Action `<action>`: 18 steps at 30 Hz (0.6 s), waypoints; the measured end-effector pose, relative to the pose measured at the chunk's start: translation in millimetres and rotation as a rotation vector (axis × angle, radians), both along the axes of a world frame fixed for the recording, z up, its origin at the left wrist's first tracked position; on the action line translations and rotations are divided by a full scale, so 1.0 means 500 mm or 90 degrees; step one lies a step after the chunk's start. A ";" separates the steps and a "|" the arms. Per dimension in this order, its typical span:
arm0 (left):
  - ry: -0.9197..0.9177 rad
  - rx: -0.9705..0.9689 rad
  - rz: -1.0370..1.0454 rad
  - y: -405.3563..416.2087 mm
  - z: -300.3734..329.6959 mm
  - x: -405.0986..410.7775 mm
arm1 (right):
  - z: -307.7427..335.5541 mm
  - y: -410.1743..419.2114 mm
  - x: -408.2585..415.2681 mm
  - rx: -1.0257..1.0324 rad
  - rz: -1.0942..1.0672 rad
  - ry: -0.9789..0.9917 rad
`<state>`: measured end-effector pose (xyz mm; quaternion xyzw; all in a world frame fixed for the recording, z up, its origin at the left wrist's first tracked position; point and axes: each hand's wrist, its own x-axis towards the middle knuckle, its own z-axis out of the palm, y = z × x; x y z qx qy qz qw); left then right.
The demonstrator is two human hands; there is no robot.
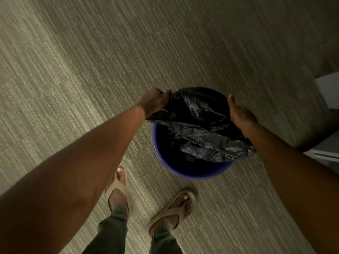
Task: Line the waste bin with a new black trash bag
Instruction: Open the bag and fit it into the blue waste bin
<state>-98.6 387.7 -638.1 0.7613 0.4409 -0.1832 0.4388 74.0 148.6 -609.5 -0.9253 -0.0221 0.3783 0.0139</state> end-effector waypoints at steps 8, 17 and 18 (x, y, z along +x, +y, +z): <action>-0.108 -0.029 0.017 0.001 -0.005 -0.004 | -0.005 -0.004 -0.004 0.105 -0.038 0.022; 0.029 -0.028 0.016 0.002 -0.008 -0.028 | -0.013 -0.028 -0.003 0.101 -0.128 0.020; 0.036 -0.066 0.031 0.002 -0.010 -0.035 | -0.015 -0.034 -0.007 0.101 -0.139 0.022</action>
